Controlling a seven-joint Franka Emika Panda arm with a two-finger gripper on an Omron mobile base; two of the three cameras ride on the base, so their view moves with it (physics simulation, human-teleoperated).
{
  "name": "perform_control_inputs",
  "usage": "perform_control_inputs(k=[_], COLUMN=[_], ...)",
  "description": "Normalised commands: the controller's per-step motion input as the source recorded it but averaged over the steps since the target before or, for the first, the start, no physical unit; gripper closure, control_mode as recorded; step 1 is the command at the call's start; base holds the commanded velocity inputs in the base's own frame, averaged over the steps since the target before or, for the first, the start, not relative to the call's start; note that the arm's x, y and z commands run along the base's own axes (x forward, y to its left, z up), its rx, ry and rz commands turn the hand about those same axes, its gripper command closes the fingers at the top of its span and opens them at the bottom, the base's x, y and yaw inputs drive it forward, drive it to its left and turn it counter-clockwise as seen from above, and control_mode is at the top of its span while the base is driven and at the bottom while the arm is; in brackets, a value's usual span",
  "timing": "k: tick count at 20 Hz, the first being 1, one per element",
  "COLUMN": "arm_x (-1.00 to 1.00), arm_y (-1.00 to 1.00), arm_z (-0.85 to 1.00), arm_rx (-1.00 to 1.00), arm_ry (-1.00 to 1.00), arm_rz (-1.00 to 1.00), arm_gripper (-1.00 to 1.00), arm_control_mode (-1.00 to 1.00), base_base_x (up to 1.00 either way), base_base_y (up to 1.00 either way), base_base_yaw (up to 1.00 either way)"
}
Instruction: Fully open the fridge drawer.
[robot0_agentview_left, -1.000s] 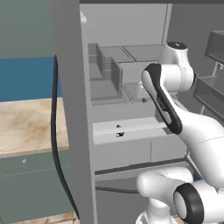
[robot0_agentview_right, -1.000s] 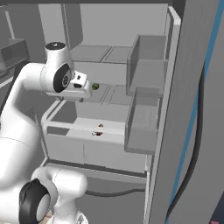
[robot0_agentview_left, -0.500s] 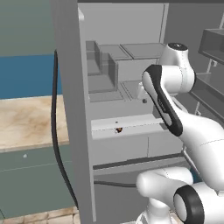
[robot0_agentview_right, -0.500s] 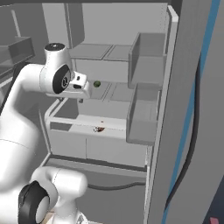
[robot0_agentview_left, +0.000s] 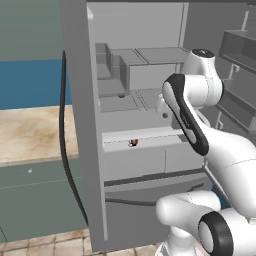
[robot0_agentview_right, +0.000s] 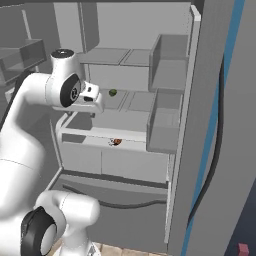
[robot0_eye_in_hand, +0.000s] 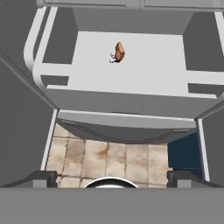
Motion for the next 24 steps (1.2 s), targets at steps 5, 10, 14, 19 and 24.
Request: perform_control_inputs(k=[5, 10, 14, 19, 24], arm_x=[-0.26, -0.25, 0.03, 0.53, 0.63], arm_y=[-0.03, -0.04, -0.03, 0.01, 0.12], arm_z=[0.00, 0.00, -0.21, -0.72, -0.58], arm_rx=[0.00, 0.00, 0.00, -0.03, -0.01], arm_ry=[0.00, 0.00, 0.01, 0.05, 0.00], arm_rz=[0.00, 0.00, 0.00, 0.00, -0.01], arm_gripper=[-1.00, -1.00, -1.00, -1.00, -1.00], arm_control_mode=[-1.00, -1.00, -1.00, -1.00, -1.00], base_base_x=[0.00, 0.00, 0.00, 0.00, 0.00], base_base_y=[0.00, 0.00, 0.00, 0.00, 0.00], base_base_yaw=[0.00, 0.00, 0.00, 0.00, 0.00])
